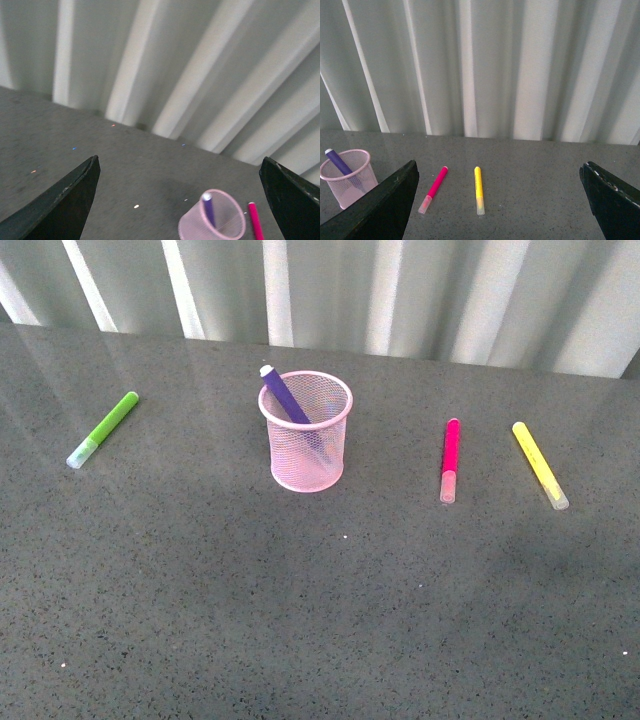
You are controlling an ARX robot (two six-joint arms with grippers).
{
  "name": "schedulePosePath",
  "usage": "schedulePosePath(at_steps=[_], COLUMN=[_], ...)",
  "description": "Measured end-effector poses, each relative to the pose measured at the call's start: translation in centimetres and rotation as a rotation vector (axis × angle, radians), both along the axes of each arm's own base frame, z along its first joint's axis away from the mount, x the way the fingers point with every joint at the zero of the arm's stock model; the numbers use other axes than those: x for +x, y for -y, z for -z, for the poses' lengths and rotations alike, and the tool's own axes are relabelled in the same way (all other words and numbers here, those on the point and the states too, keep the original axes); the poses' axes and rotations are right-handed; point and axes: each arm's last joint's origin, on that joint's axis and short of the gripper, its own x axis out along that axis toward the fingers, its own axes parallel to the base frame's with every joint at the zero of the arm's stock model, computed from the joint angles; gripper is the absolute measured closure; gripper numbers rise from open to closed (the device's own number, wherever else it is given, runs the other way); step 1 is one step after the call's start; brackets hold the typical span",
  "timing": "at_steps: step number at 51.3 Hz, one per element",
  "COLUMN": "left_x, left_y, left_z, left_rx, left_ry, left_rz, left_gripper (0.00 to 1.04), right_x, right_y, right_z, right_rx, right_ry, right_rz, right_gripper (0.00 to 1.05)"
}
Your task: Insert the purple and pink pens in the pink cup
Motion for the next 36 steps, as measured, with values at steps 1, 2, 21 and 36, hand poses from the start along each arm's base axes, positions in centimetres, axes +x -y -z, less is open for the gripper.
schedulePosePath(at_steps=[1, 2, 21, 36], left_x=[-0.2, -0.7, -6.0, -8.9], left_y=[-0.3, -0.7, 0.2, 0.2], left_z=[0.1, 0.2, 2.8, 4.1], left_rx=[0.002, 0.004, 0.305, 0.317], left_ry=[-0.004, -0.010, 0.073, 0.070], left_rz=[-0.008, -0.023, -0.143, -0.145], left_gripper=[0.07, 0.07, 0.76, 1.01], right_x=[0.0, 0.0, 0.0, 0.0], right_y=[0.0, 0.0, 0.0, 0.0], right_z=[0.0, 0.0, 0.0, 0.0], right_rx=[0.000, 0.000, 0.000, 0.000], right_ry=[0.000, 0.000, 0.000, 0.000], right_rz=[0.000, 0.000, 0.000, 0.000], right_gripper=[0.07, 0.07, 0.07, 0.07])
